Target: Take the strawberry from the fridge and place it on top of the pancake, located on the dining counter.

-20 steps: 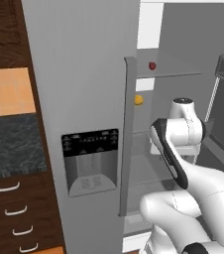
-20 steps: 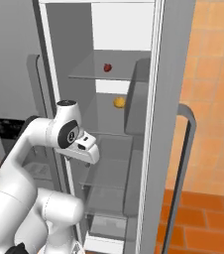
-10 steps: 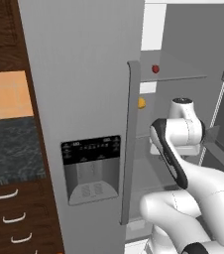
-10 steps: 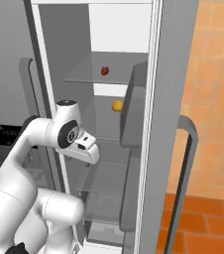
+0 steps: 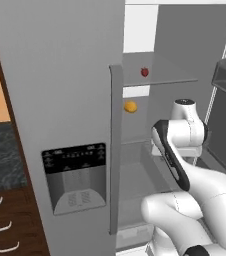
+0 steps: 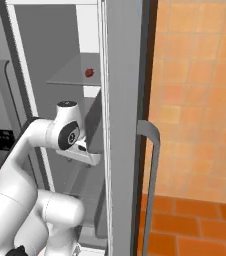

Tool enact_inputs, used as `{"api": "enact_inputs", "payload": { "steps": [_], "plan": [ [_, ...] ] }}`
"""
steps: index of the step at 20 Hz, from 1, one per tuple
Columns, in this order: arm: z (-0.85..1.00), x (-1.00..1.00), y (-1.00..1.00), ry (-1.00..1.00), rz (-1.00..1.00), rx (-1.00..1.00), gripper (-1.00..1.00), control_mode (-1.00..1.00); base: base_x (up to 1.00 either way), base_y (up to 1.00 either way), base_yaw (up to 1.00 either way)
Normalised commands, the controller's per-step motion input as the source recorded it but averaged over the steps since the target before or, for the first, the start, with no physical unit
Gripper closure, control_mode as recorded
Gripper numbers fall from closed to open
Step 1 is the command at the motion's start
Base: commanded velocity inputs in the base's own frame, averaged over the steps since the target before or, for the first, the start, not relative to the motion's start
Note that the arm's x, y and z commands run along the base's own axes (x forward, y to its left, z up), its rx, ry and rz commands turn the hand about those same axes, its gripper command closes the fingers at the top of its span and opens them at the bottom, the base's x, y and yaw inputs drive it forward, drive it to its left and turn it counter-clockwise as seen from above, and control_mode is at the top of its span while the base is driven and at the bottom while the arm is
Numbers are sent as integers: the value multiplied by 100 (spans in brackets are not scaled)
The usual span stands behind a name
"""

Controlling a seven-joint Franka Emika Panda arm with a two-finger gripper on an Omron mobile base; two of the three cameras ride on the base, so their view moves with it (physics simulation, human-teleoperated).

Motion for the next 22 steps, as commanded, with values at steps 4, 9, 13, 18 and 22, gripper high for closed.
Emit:
{"api": "enact_inputs", "payload": {
  "steps": [4,9,13,18,22],
  "plan": [
    [0,0,0,0,0,0,-100,100,52,0,0],
    [0,0,0,0,0,0,-100,100,39,0,0],
    [0,0,0,0,0,0,-100,100,33,-5,0],
    [0,0,0,0,0,0,-100,100,17,0,0],
    [4,25,0,-7,0,0,-100,-100,0,0,0]
  ]
}}
